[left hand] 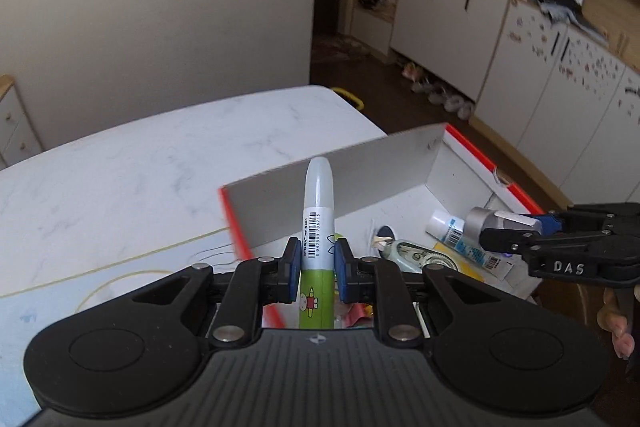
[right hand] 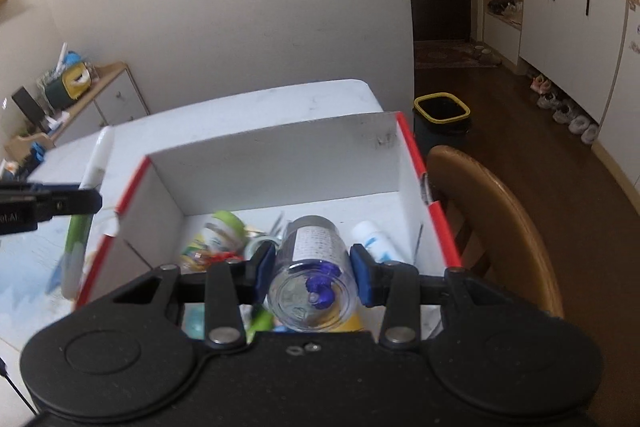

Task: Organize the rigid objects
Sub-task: 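Lift glue stick and pill bottle with both grippers and carry into the box, then lower glue stick and pill bottle into the box and open both grippers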

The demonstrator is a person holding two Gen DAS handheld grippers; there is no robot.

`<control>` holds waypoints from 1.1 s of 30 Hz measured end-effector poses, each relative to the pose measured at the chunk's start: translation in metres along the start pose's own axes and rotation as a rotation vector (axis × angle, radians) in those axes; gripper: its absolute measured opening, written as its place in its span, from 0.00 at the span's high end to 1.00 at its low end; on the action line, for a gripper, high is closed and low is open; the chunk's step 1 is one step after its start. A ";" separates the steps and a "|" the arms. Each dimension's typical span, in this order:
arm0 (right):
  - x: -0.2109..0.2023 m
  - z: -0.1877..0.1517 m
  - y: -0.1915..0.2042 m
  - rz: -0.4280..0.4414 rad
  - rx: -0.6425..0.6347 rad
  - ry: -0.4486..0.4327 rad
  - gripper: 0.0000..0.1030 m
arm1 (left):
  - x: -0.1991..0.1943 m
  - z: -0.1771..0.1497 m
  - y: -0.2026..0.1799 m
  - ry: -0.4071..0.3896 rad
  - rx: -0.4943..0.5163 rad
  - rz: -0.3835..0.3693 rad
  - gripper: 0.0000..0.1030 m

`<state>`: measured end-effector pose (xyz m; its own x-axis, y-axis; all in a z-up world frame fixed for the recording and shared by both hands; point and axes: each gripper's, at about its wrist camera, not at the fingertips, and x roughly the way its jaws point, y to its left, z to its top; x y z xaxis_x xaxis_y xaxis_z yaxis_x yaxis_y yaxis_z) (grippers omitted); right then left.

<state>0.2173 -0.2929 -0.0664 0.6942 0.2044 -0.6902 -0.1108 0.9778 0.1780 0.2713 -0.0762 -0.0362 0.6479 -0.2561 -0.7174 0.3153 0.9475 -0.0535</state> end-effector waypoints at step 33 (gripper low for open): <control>0.028 -0.004 -0.011 0.064 -0.178 0.095 0.47 | 0.053 -0.010 -0.034 0.126 -0.048 0.007 0.83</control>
<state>0.2353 -0.2982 -0.0905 0.6126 0.2616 -0.7458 -0.2825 0.9538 0.1025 0.2880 -0.1200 -0.0791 0.5568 -0.2260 -0.7993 0.2757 0.9580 -0.0789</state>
